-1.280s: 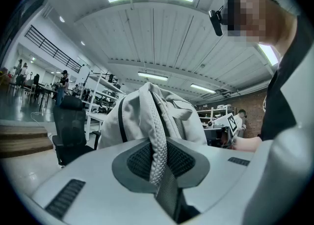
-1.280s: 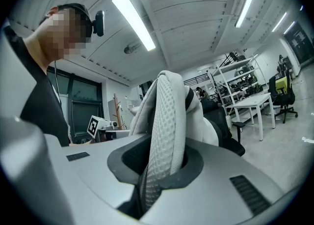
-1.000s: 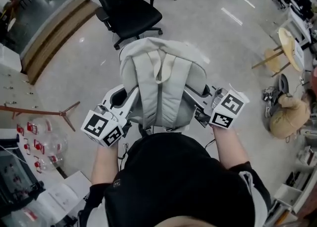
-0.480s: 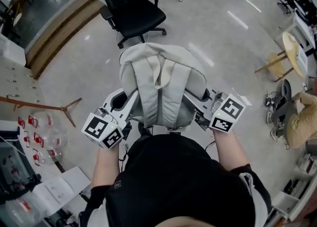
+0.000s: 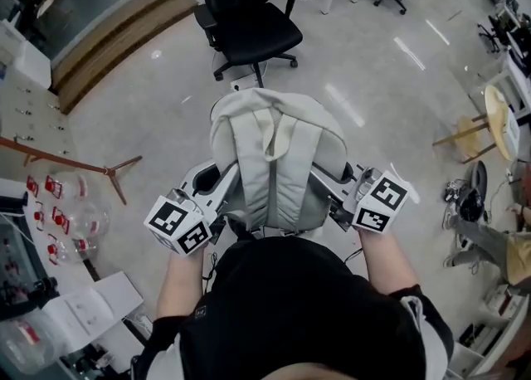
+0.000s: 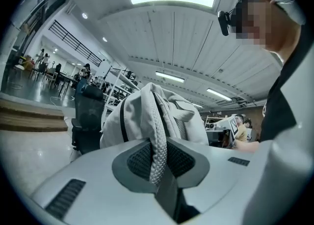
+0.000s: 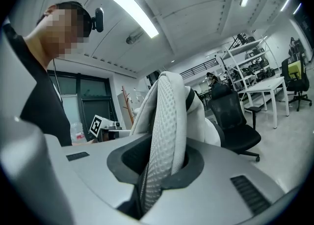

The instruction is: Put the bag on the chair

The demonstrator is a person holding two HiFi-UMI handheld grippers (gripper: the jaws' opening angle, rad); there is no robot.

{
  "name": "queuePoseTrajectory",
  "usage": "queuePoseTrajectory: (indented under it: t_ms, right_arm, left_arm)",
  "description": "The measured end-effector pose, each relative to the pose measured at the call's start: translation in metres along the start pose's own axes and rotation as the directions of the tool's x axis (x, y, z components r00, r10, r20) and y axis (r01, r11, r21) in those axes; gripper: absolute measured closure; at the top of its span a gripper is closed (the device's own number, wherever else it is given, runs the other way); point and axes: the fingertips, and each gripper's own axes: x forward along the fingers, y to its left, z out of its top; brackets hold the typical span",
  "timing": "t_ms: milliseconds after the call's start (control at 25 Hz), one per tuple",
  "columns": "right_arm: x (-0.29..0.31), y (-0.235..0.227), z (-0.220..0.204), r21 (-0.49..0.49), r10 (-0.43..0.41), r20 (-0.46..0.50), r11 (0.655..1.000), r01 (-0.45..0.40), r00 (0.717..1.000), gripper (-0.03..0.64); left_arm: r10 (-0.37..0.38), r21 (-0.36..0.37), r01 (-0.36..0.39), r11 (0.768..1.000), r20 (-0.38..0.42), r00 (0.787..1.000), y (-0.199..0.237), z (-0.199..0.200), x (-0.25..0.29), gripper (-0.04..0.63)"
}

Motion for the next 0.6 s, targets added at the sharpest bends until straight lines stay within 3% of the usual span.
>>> queuePoseTrajectory:
  t_ms: [440,600]
  right_arm:
    - [0.15,0.051,0.015,-0.024,0.07,0.017,0.997,-0.07,0.997,0.552]
    - [0.171,0.06,0.014,-0.025,0.076,0.013,0.997,-0.076,0.997,0.552]
  left_arm:
    - [0.05,0.076,-0.056,0.996,0.079,0.996,0.112,0.048,-0.103,0.529]
    - [0.06,0.074,-0.067,0.995,0.094,0.994,0.128,0.051,-0.12,0.529]
